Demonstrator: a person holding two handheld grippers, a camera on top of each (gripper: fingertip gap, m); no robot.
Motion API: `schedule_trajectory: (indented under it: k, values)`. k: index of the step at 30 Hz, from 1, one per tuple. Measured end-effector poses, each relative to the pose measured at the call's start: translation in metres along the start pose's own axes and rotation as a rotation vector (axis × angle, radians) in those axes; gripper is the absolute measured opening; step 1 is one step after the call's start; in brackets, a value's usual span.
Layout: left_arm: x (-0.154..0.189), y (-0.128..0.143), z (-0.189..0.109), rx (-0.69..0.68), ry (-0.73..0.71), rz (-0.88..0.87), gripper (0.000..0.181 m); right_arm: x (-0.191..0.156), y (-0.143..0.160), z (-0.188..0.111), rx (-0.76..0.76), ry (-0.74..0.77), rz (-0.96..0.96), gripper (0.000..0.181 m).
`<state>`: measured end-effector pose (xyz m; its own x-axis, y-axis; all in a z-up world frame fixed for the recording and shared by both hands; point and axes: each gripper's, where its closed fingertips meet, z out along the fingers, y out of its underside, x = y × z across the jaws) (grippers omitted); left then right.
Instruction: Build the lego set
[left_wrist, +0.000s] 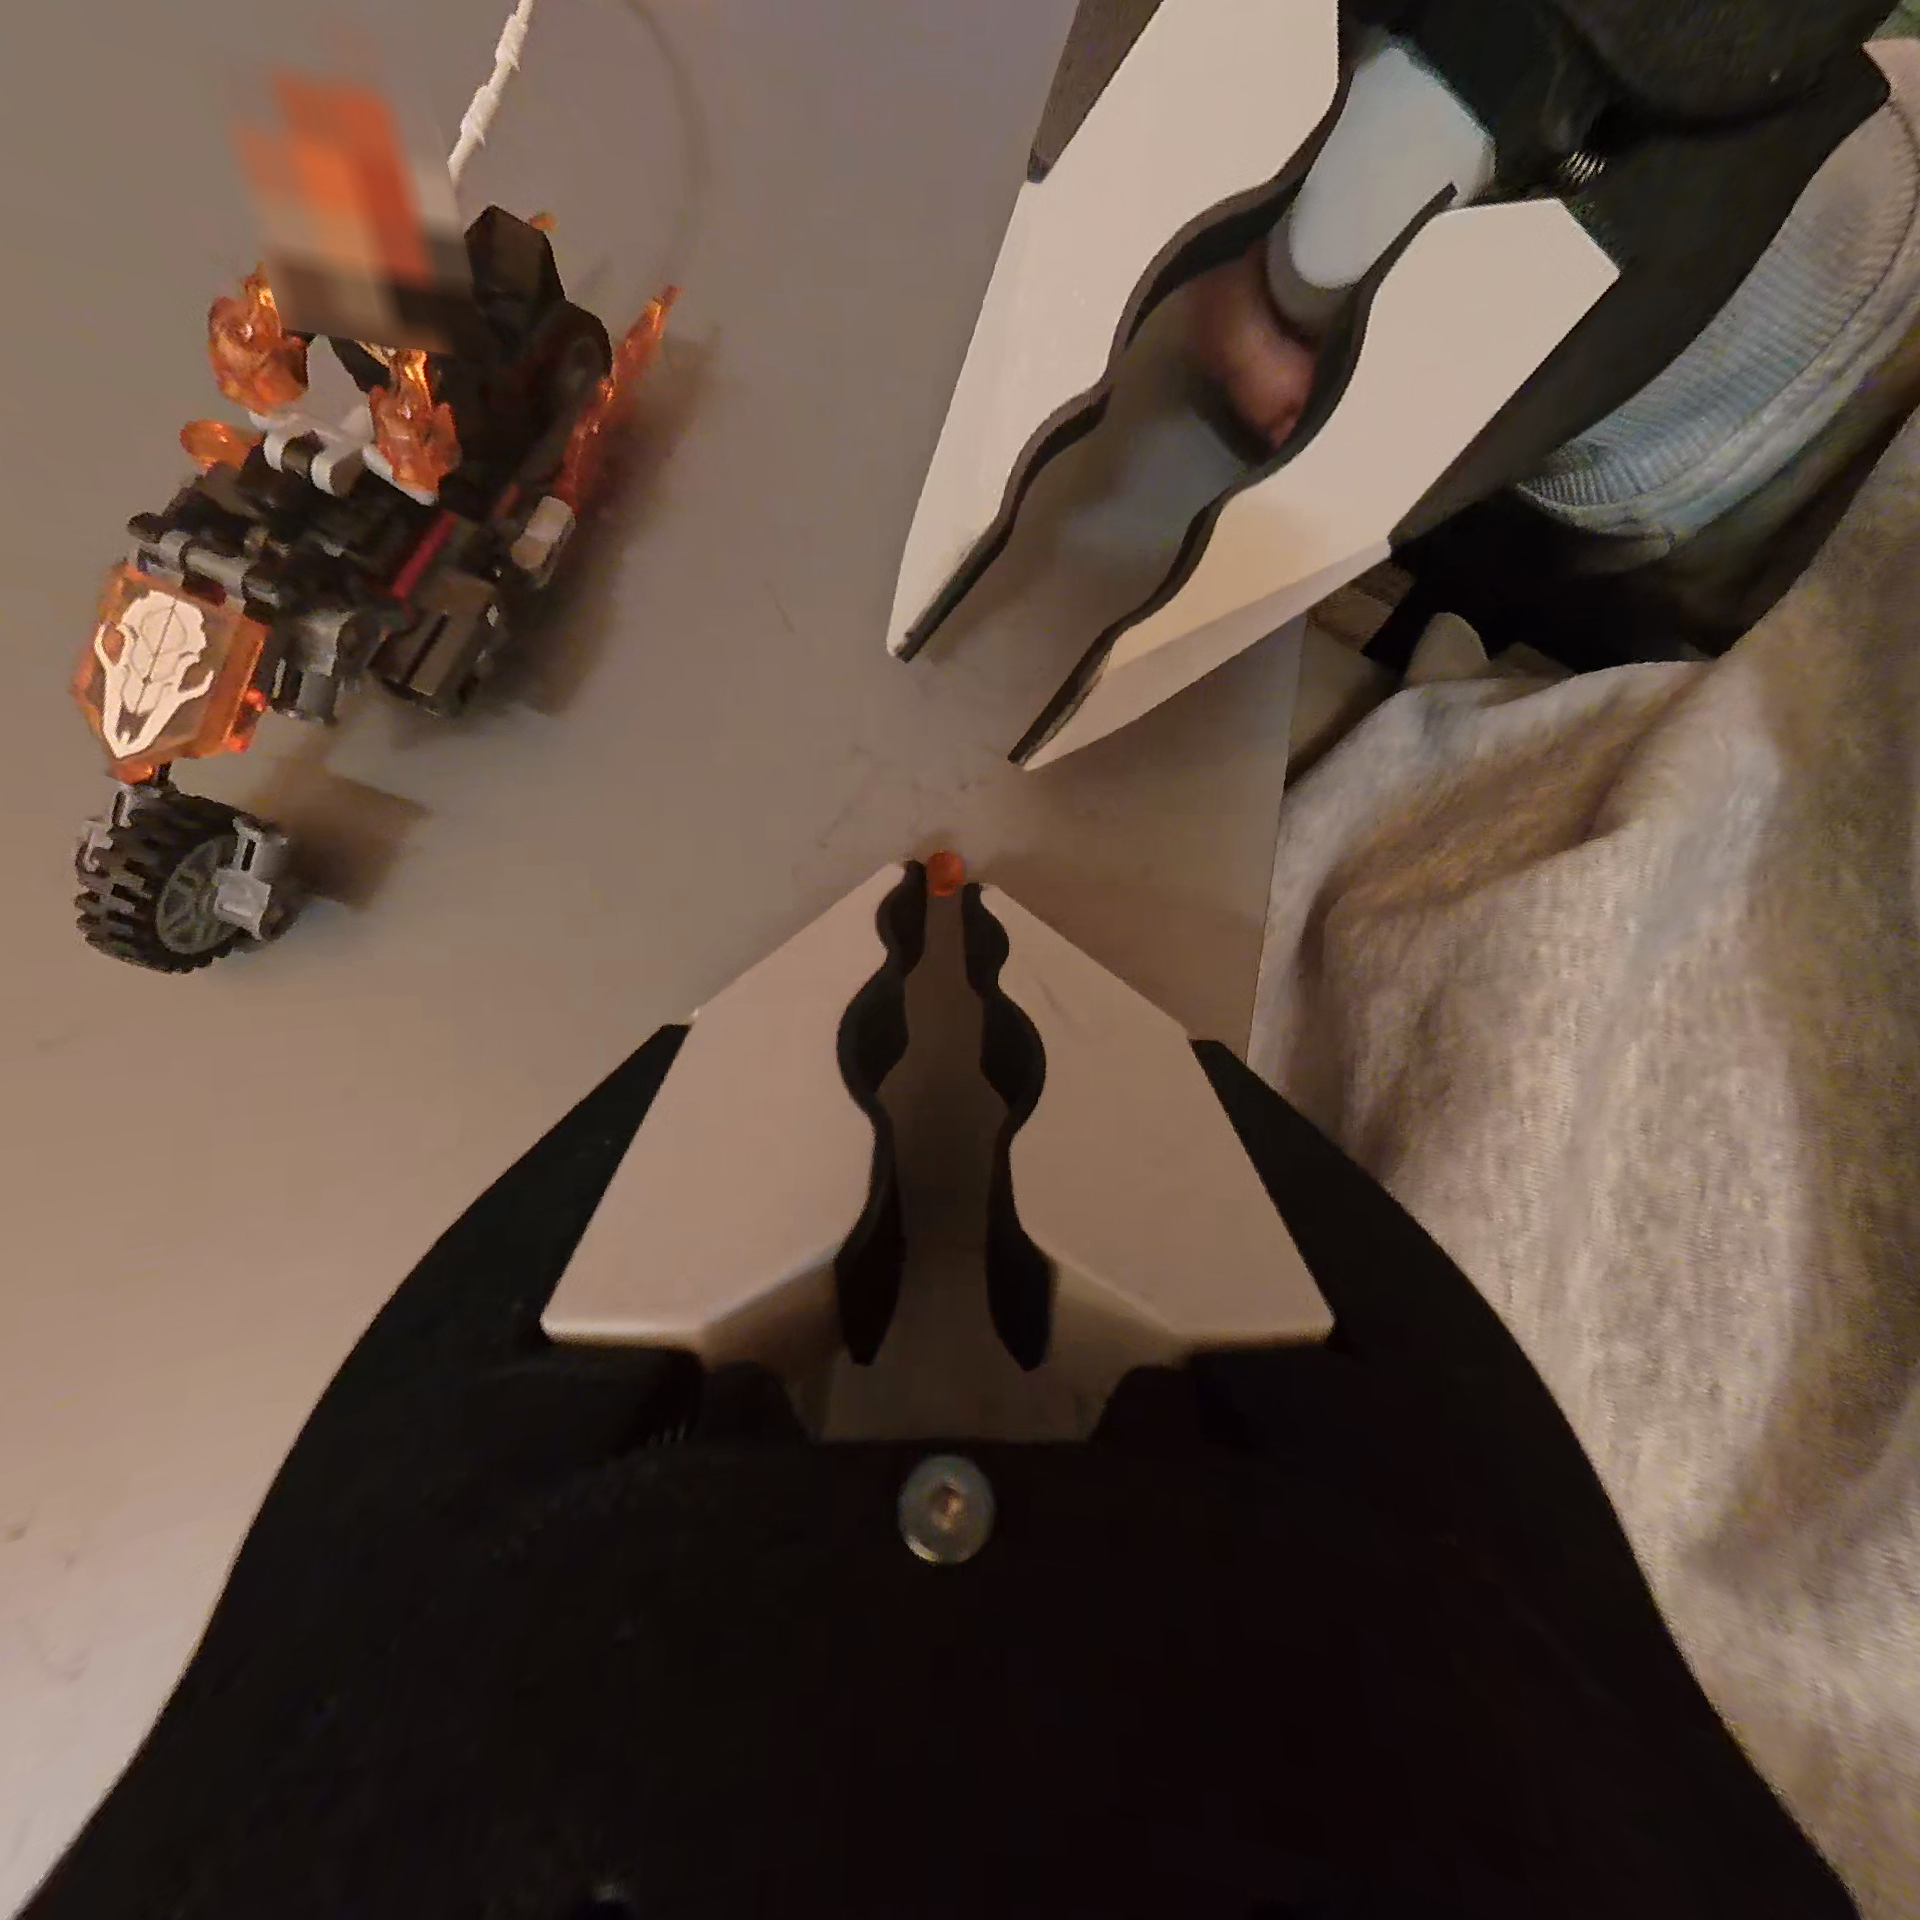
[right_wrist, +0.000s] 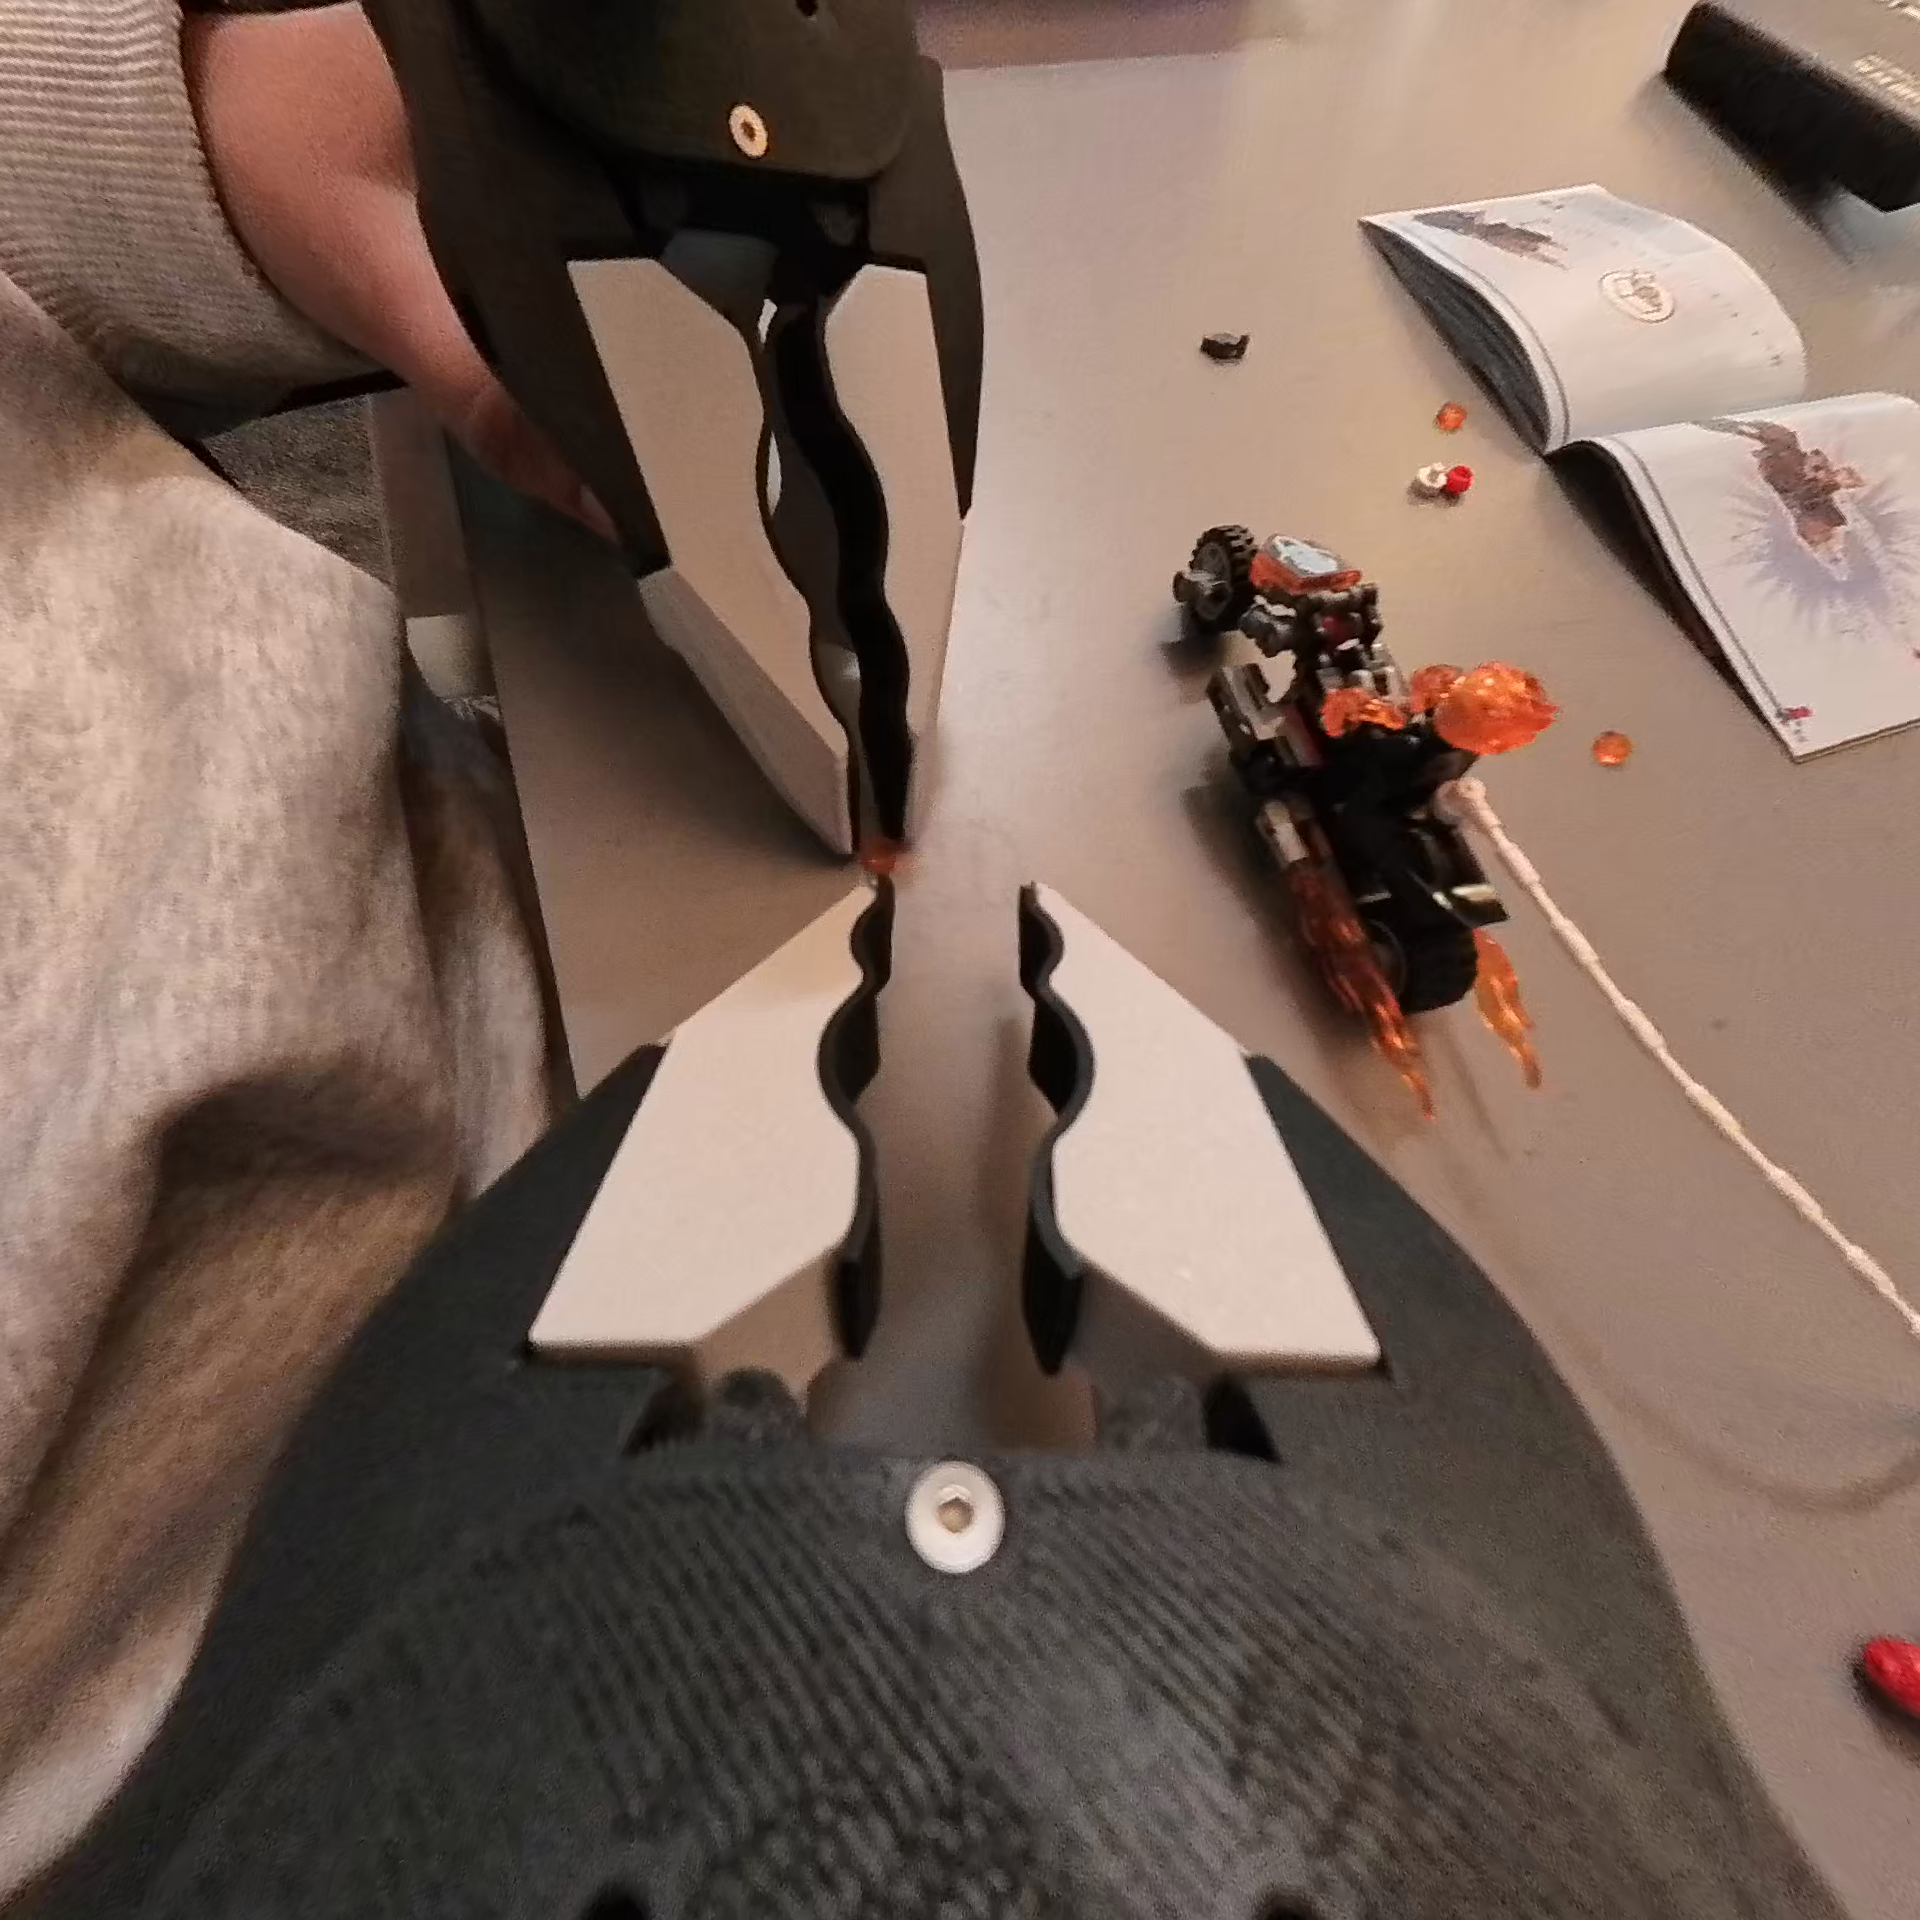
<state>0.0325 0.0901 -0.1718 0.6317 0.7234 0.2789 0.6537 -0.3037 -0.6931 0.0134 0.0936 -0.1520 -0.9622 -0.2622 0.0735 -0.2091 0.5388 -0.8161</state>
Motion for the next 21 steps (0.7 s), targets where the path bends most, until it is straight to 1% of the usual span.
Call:
schedule_trajectory:
  k: [11, 17, 21]
  values:
    - [0.0019, -0.0012, 0.0019, 0.0, 0.039, -0.033, 0.005, 0.0038, 0.0019, -0.0017, 0.0, 0.012, 0.006, 0.022]
    - [0.0023, -0.0017, 0.0027, -0.001, 0.035, -0.027, 0.004, 0.0052, 0.0027, -0.001, -0.006, 0.017, 0.007, 0.022]
    - [0.0006, -0.0042, -0.0001, 0.023, 0.033, -0.038, 0.0, 0.0065, 0.0026, -0.0012, -0.004, 0.021, 0.008, 0.022]
